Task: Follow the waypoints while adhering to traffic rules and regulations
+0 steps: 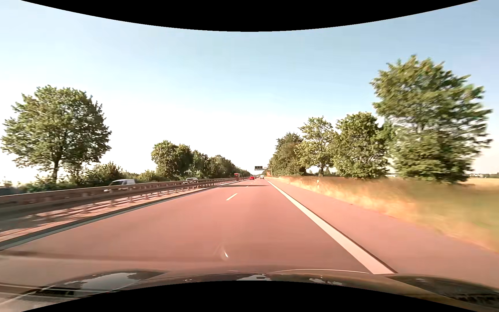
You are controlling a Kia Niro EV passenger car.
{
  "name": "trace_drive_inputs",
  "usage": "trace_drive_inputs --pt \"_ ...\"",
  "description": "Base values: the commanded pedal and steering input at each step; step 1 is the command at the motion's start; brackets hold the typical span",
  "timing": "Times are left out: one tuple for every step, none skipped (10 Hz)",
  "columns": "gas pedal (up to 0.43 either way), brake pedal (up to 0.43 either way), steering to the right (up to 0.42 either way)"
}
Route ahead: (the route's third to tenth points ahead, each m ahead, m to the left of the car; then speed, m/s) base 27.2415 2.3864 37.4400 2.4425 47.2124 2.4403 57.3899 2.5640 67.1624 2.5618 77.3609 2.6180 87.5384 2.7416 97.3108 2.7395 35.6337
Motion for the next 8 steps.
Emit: trace_drive_inputs --pt "0.339 0.006 -0.003" --pt "0.339 0.006 -0.003" --pt "0.339 0.006 -0.003" --pt "0.339 0.006 -0.004" --pt "0.339 0.006 -0.004" --pt "0.339 0.012 -0.004" --pt "0.339 0.006 -0.003" --pt "0.339 0.006 -0.003"
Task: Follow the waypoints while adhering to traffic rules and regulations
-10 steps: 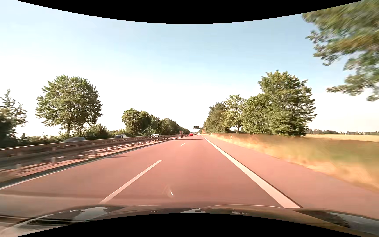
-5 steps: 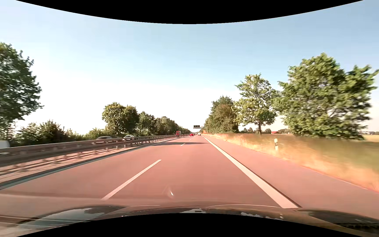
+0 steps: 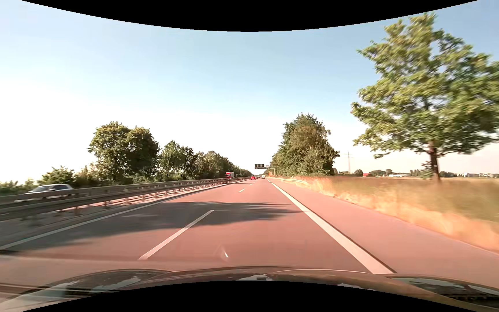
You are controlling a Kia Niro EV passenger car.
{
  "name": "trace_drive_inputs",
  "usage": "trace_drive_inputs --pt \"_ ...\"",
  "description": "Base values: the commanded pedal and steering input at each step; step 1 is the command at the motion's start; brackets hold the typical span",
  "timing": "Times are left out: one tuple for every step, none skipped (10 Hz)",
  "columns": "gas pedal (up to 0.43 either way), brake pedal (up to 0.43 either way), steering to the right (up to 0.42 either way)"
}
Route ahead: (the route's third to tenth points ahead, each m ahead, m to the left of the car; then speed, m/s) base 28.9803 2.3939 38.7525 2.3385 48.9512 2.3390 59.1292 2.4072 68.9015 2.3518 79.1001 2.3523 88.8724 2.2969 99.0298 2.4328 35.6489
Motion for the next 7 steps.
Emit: trace_drive_inputs --pt "0.339 0.006 -0.003" --pt "0.339 0.006 -0.003" --pt "0.339 0.006 -0.002" --pt "0.339 0.006 -0.003" --pt "0.339 0.006 -0.003" --pt "0.339 0.006 -0.003" --pt "0.339 0.006 -0.003"
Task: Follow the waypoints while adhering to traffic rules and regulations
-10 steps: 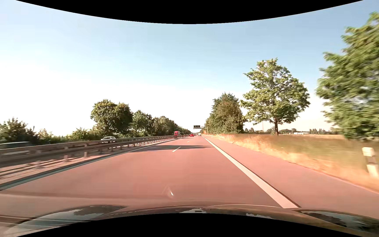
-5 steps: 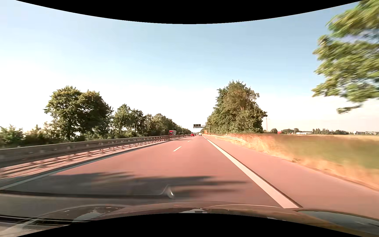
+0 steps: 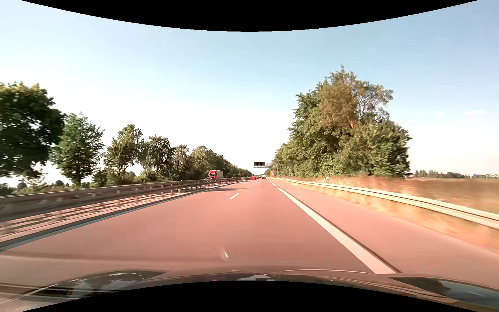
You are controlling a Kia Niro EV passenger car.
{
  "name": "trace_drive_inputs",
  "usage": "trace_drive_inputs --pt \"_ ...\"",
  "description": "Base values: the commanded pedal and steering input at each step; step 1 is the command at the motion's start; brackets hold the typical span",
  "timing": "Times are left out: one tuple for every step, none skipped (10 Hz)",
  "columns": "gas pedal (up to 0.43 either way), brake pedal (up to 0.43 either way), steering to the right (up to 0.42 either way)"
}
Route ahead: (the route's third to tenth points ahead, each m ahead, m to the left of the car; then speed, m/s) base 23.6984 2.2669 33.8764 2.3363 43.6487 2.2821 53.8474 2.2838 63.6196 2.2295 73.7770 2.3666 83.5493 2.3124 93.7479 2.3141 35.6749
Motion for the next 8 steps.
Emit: trace_drive_inputs --pt "0.339 0.006 -0.003" --pt "0.339 0.006 -0.003" --pt "0.339 0.006 -0.003" --pt "0.339 0.006 -0.003" --pt "0.339 0.006 -0.001" --pt "0.339 0.006 0.000" --pt "0.339 0.006 0.000" --pt "0.339 0.006 0.000"
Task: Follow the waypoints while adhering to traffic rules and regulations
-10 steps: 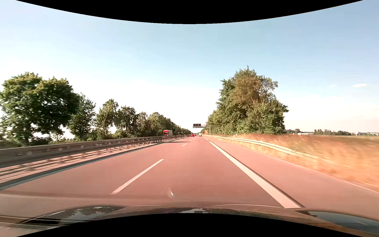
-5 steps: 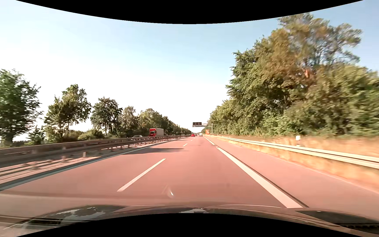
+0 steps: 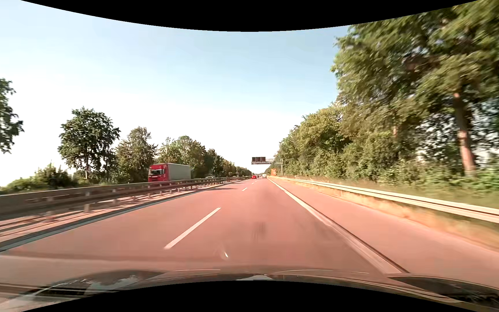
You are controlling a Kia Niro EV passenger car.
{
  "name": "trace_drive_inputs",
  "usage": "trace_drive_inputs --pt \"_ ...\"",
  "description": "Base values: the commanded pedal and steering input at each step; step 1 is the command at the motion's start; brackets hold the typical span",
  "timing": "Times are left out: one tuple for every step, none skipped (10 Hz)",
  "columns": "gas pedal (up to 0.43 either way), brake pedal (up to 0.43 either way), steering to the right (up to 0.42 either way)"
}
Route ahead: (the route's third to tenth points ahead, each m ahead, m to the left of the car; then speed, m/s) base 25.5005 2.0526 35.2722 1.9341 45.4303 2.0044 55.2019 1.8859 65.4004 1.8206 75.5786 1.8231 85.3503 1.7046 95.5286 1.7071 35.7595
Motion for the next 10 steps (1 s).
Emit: trace_drive_inputs --pt "0.339 0.006 0.000" --pt "0.339 0.006 0.000" --pt "0.339 0.006 -0.002" --pt "0.339 0.006 -0.002" --pt "0.339 0.006 -0.002" --pt "0.339 0.006 -0.002" --pt "0.339 0.006 -0.002" --pt "0.339 0.006 -0.002" --pt "0.339 0.006 -0.002" --pt "0.339 0.006 -0.002"
